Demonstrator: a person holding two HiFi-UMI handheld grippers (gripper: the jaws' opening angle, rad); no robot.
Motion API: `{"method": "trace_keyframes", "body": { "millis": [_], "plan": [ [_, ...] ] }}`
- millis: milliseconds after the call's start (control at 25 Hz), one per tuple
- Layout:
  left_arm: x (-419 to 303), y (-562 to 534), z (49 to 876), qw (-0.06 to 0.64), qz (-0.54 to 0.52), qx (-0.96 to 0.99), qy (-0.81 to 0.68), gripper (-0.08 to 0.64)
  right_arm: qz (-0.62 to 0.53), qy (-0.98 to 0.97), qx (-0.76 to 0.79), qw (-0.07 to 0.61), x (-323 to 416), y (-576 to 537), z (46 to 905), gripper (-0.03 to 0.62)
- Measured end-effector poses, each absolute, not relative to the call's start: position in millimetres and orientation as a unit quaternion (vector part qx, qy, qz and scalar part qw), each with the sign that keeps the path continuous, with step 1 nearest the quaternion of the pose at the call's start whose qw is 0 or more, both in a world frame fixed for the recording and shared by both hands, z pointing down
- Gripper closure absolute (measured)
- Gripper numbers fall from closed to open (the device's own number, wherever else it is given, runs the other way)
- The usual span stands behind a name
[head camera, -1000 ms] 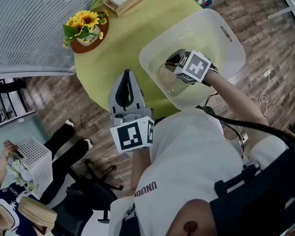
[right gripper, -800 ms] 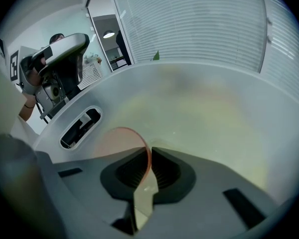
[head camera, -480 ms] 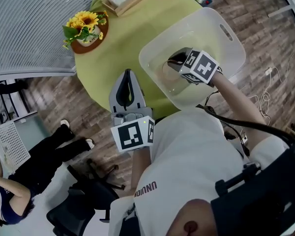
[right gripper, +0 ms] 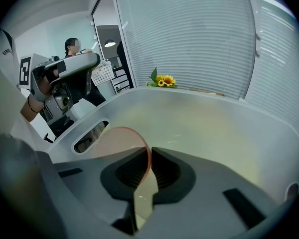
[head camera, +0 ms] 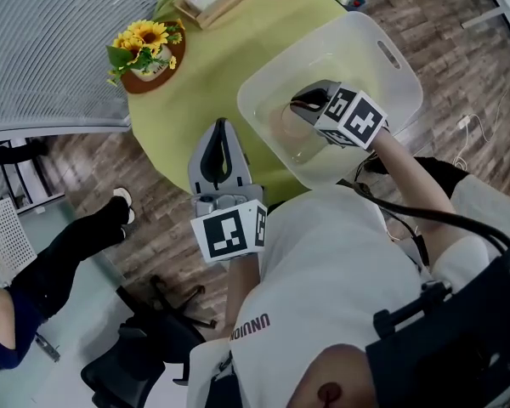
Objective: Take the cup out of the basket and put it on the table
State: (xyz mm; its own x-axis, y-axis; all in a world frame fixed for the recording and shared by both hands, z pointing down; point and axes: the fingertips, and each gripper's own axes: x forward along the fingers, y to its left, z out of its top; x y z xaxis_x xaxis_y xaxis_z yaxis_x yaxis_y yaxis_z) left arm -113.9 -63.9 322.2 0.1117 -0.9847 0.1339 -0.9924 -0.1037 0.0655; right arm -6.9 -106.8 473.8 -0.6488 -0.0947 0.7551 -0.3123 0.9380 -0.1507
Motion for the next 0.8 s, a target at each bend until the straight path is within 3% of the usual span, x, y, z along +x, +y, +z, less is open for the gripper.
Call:
{"method": "trace_keyframes", "body": {
  "millis": [800],
  "plan": [
    [-114.2,-63.2,321.6,0.07,0.027,0.74,-0.668,0.548,0.141,-0.914,0.142,0.352,-4.8,-110.3,442.2,0.557]
  ]
}}
